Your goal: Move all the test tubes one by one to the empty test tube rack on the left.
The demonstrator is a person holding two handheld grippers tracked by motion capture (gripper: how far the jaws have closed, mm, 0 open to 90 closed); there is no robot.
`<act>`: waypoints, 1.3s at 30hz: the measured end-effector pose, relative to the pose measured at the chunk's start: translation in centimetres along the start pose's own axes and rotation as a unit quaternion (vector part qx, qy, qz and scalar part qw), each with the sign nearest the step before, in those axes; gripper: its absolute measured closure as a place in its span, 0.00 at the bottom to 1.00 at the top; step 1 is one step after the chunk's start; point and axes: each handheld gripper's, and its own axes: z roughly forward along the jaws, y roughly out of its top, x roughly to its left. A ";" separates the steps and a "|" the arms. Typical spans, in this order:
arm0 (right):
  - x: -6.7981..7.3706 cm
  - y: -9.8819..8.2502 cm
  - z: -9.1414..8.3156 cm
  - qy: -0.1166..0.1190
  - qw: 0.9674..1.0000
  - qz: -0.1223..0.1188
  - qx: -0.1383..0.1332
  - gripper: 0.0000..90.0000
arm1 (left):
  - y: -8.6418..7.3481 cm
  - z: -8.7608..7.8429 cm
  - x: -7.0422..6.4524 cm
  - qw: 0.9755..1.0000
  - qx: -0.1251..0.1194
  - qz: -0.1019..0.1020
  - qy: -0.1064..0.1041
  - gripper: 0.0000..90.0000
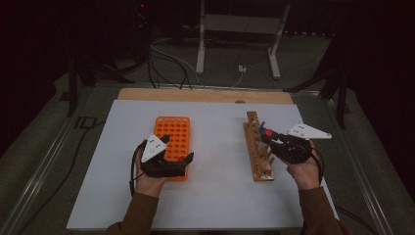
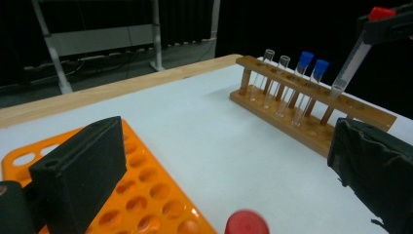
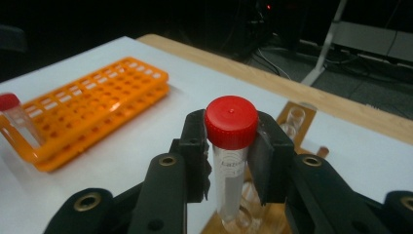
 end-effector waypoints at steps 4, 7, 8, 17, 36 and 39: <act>0.3 0.9 -0.1 0.008 1.000 -0.001 -0.010 0.78 | 0.5 0.5 -0.4 1.000 0.005 0.004 0.001 0.01; 0.7 1.6 0.2 0.018 1.000 -0.002 -0.013 0.78 | 0.7 0.9 -0.8 1.000 0.009 0.008 -0.002 0.01; 0.8 1.7 0.3 0.022 1.000 -0.003 -0.015 0.78 | 0.8 1.0 -0.9 1.000 0.009 0.009 -0.004 0.01; 2.7 3.0 1.6 0.055 0.998 -0.009 -0.016 0.78 | 1.5 2.1 -2.2 1.000 0.010 0.024 -0.014 0.04; 7.3 4.0 4.9 0.123 0.992 -0.022 0.008 0.78 | 2.7 4.3 -5.6 0.998 0.015 0.053 -0.043 0.28; 7.6 4.1 5.1 0.130 0.991 -0.017 0.010 0.78 | 2.8 4.8 -6.0 0.997 0.022 0.054 -0.044 0.35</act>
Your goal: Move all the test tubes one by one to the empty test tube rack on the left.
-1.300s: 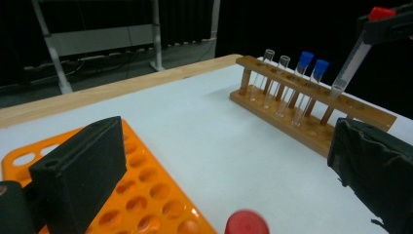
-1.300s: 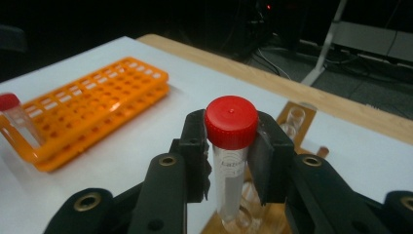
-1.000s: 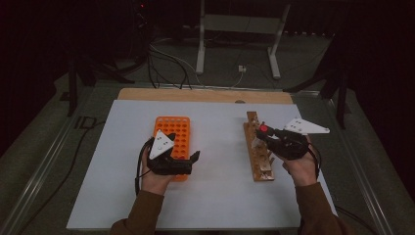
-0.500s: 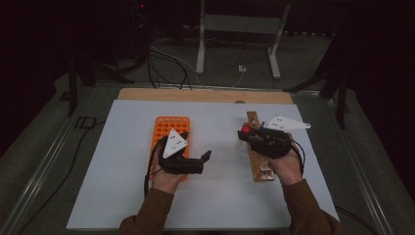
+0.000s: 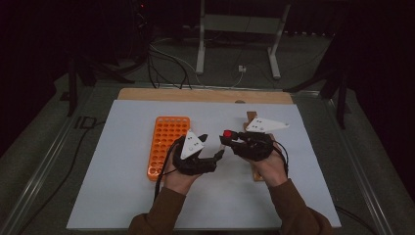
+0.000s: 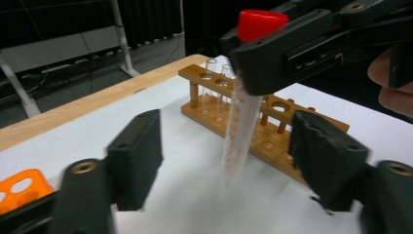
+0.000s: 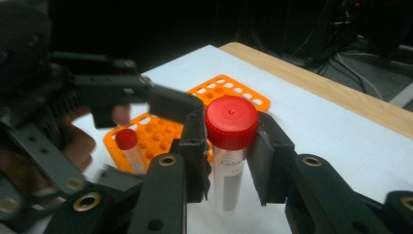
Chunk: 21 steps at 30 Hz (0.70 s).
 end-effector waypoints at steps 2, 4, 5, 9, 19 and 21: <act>0.1 0.1 0.2 0.009 1.000 0.004 0.001 0.78 | 0.0 0.3 -0.2 1.000 0.005 -0.001 -0.002 0.42; 0.3 0.1 0.4 0.015 1.000 0.006 0.002 0.78 | 0.0 0.5 -0.2 1.000 0.007 0.000 -0.004 0.51; 0.4 0.1 0.5 0.017 1.000 0.006 0.002 0.78 | 0.0 0.6 -0.3 1.000 0.007 -0.003 -0.007 0.55; 0.6 0.0 0.8 0.022 1.000 0.004 0.006 0.78 | 0.0 0.8 -0.2 1.000 0.011 -0.005 -0.018 0.71; 0.3 -0.3 0.9 0.034 0.999 0.006 0.006 0.68 | -0.2 1.1 0.0 0.999 0.019 -0.007 -0.030 0.83; 0.2 -0.3 0.7 0.041 0.999 0.008 0.000 0.58 | -0.3 1.1 0.2 0.999 0.016 -0.010 -0.029 0.83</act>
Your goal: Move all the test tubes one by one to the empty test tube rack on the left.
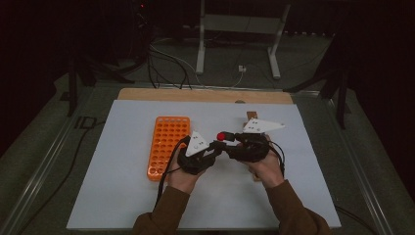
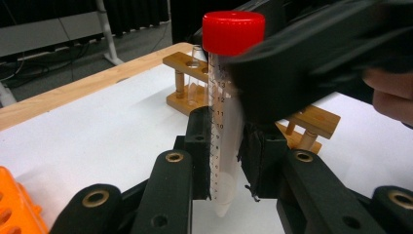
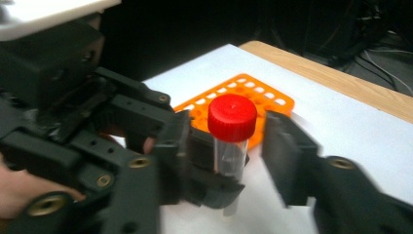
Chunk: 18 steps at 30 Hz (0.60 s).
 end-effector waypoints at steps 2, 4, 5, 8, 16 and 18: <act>-0.2 0.0 -0.2 0.006 1.000 0.003 -0.008 0.52 | 0.0 -0.1 0.2 1.000 -0.002 -0.003 0.005 0.83; -0.4 -0.1 -0.5 0.005 1.000 0.003 -0.013 0.45 | 0.0 -0.3 0.4 1.000 -0.005 -0.005 0.011 0.83; -0.5 -0.2 -0.6 0.003 1.000 0.005 -0.016 0.43 | 0.0 -0.4 0.5 1.000 -0.007 -0.006 0.013 0.83; -0.8 -0.5 -1.1 -0.003 1.000 0.005 -0.026 0.36 | 0.0 -0.8 1.0 1.000 -0.013 -0.011 0.018 0.83; -1.7 -1.7 -2.2 -0.043 0.998 0.005 -0.034 0.18 | 0.0 -2.0 2.2 0.999 -0.026 -0.021 0.034 0.83; -2.1 -2.2 -2.5 -0.049 0.998 0.007 -0.036 0.17 | 0.0 -2.4 2.5 0.999 -0.028 -0.022 0.039 0.83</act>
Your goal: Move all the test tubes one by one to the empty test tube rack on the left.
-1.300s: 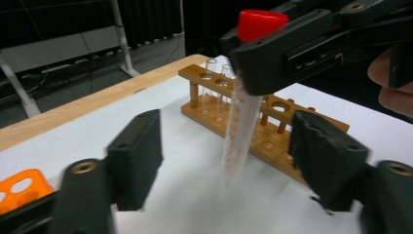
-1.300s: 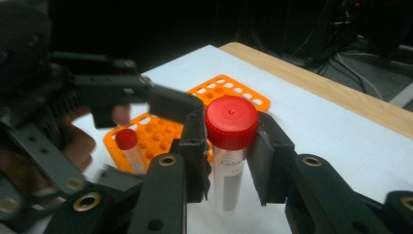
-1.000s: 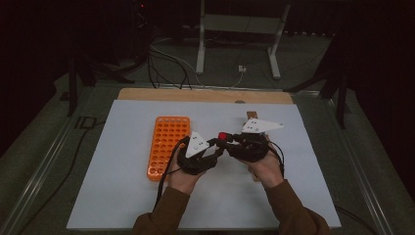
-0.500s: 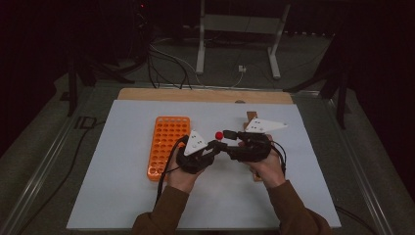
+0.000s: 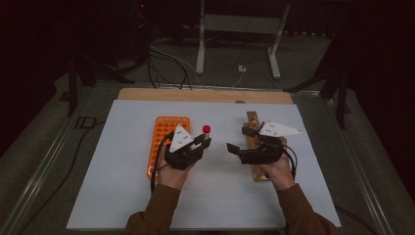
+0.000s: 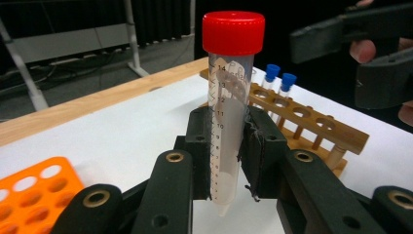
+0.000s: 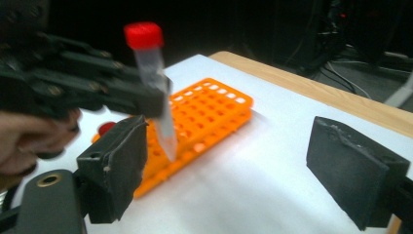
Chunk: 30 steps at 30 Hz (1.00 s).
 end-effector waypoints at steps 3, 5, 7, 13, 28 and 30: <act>-0.5 -0.6 -0.4 -0.017 1.000 -0.001 0.005 0.13 | -0.1 -0.6 0.5 1.000 -0.007 0.001 0.006 0.83; -0.8 -1.0 -0.8 -0.032 0.999 -0.002 0.009 0.07 | -0.1 -1.0 0.9 1.000 -0.011 0.000 0.009 0.83; -1.1 -1.4 -1.1 -0.046 0.999 0.000 0.011 0.02 | -0.3 -1.5 1.3 1.000 -0.017 -0.002 0.013 0.83; -1.9 -2.2 -2.4 -0.069 0.998 0.008 -0.002 0.00 | -0.9 -2.9 2.4 0.999 -0.022 -0.009 0.027 0.83; -2.8 -3.5 -4.0 -0.090 0.996 0.021 -0.006 0.00 | -3.3 -5.5 4.2 0.999 -0.004 -0.021 0.030 0.83; -2.8 -3.5 -4.0 -0.091 0.996 0.021 -0.005 0.00 | -3.7 -5.7 4.3 0.999 0.000 -0.022 0.030 0.83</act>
